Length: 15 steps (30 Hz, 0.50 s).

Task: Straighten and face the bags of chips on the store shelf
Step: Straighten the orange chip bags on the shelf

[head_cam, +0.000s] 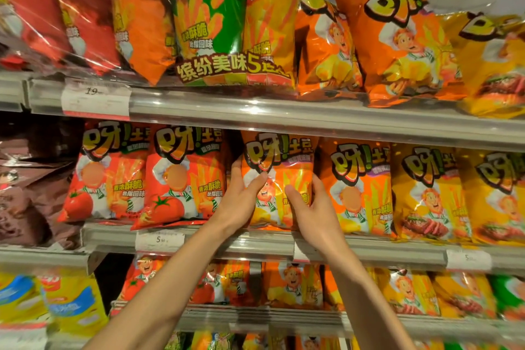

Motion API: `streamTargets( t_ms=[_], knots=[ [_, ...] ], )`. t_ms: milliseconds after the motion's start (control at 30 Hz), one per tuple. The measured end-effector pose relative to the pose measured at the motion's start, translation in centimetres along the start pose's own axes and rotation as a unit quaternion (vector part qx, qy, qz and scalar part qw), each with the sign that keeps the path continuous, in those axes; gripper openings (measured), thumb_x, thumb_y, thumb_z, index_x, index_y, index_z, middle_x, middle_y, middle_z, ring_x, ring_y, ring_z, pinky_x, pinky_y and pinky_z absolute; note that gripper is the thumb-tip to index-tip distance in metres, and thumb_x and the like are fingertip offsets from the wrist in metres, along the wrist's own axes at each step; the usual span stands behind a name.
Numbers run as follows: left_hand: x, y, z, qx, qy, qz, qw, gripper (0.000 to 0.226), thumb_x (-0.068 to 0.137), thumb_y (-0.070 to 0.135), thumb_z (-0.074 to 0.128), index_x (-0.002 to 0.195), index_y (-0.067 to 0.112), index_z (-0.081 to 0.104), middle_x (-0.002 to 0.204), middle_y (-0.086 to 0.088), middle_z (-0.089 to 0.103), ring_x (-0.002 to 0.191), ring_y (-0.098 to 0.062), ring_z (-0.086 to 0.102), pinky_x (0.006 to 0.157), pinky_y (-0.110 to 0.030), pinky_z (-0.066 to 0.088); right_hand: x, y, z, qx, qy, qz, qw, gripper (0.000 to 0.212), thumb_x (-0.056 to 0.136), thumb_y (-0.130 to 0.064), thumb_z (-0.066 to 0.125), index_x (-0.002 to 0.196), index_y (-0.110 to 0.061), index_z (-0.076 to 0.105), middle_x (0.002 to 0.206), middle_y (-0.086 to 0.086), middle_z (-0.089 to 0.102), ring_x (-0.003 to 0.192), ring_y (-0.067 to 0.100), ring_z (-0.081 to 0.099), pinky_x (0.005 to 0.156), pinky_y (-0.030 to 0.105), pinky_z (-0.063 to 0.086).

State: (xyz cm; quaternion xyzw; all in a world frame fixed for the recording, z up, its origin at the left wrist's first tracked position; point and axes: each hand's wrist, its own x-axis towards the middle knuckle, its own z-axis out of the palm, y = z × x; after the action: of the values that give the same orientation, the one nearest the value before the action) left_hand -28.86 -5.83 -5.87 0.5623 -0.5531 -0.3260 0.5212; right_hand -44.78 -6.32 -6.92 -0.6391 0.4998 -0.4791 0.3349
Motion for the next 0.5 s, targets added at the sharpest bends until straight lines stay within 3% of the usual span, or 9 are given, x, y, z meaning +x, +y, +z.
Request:
streamTargets(
  t_ms=[100, 167, 267, 367, 500],
  knots=[
    [-0.4, -0.3, 0.0, -0.019, 0.001, 0.011, 1.0, 0.072, 0.102, 0.04, 0.05, 0.158, 0.027, 0.006, 0.139, 0.015, 0.033, 0.133, -0.005, 0.032, 0.101, -0.023, 0.026, -0.2, 0.2, 0.0, -0.015, -0.01, 0.002, 1.0, 0.083, 0.086, -0.069, 0.055, 0.154, -0.03, 0.027, 0.153, -0.007, 0.044, 0.14, 0.014, 0.043, 0.114, 0.045, 0.039],
    [-0.4, -0.1, -0.1, -0.018, 0.007, 0.013, 1.0, 0.075, 0.101, 0.042, 0.051, 0.158, 0.026, 0.005, 0.144, 0.014, 0.033, 0.133, -0.004, 0.03, 0.101, -0.024, 0.026, -0.2, -0.1, 0.0, 0.0, -0.019, 0.023, 1.0, 0.082, 0.084, -0.07, 0.056, 0.151, -0.03, 0.032, 0.144, -0.009, 0.053, 0.133, 0.013, 0.05, 0.11, 0.043, 0.044],
    [-0.1, 0.0, 0.0, 0.008, 0.009, -0.001, 1.0, 0.087, 0.097, 0.057, 0.05, 0.158, 0.029, -0.005, 0.16, 0.005, 0.025, 0.145, -0.017, 0.029, 0.11, -0.032, 0.027, 0.5, -1.3, 0.1, 0.04, -0.027, 0.044, 0.998, 0.069, 0.091, -0.06, 0.058, 0.147, -0.027, 0.036, 0.128, -0.013, 0.061, 0.12, 0.011, 0.059, 0.102, 0.034, 0.047],
    [0.0, 0.4, 0.3, 0.033, 0.001, -0.027, 0.999, 0.095, 0.093, 0.067, 0.046, 0.156, 0.029, -0.015, 0.166, -0.001, 0.015, 0.15, -0.024, 0.023, 0.118, -0.044, 0.024, 1.1, -2.2, 0.5, 0.036, -0.03, 0.061, 0.997, 0.082, 0.091, -0.067, 0.049, 0.155, -0.025, 0.02, 0.142, -0.013, 0.046, 0.134, 0.017, 0.047, 0.107, 0.033, 0.038],
    [-0.2, 0.3, 0.6, 0.045, 0.026, -0.007, 0.999, 0.092, 0.094, 0.065, 0.047, 0.157, 0.029, -0.009, 0.164, 0.0, 0.021, 0.148, -0.023, 0.028, 0.116, -0.041, 0.026, 1.0, -2.1, 0.7, 0.021, -0.018, 0.06, 0.998, 0.083, 0.095, -0.066, 0.043, 0.157, -0.02, 0.014, 0.152, -0.004, 0.04, 0.139, 0.02, 0.042, 0.109, 0.032, 0.036]
  ],
)
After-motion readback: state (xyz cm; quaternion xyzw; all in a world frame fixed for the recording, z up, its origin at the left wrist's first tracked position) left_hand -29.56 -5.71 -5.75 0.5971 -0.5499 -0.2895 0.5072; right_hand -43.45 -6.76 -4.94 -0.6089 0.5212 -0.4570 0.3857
